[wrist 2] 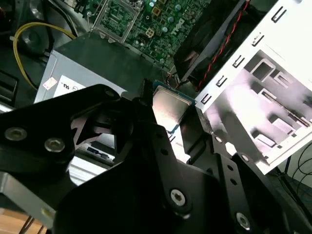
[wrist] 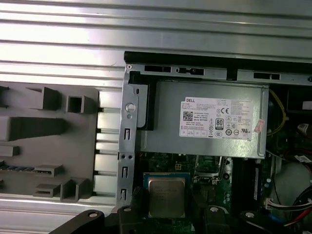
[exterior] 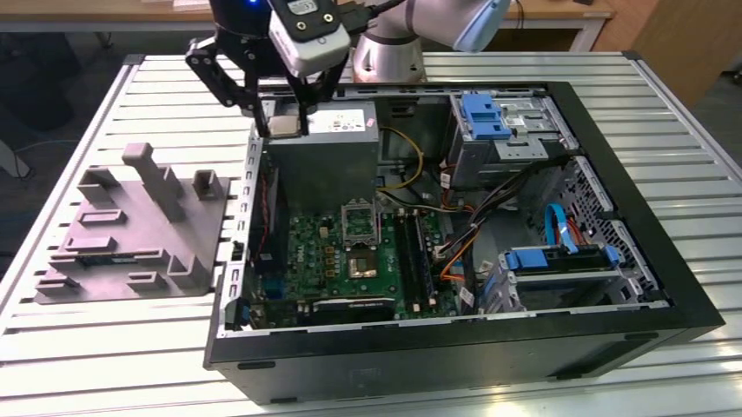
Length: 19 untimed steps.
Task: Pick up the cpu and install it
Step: 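Pick up the cpu and move it towards the insertion slot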
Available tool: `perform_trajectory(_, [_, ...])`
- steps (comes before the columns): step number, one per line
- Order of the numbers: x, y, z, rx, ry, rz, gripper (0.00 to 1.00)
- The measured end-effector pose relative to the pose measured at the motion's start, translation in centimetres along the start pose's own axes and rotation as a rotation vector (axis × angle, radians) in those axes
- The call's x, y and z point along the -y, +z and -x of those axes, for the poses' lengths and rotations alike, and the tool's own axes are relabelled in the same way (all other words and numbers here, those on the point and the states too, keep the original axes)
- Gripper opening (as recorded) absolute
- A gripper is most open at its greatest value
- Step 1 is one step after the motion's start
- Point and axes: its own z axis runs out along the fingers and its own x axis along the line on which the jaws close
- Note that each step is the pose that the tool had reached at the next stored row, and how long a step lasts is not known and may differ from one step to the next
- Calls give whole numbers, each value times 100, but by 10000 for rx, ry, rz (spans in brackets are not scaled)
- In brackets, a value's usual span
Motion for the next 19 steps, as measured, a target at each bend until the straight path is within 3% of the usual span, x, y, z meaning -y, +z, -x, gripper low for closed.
perform_trajectory(3, [69, 5, 8, -1, -1, -2, 47])
perform_trajectory(6, [84, 16, 89, 0, 0, 0, 47])
perform_trajectory(19, [110, 37, 676, 0, -1, -1, 47])
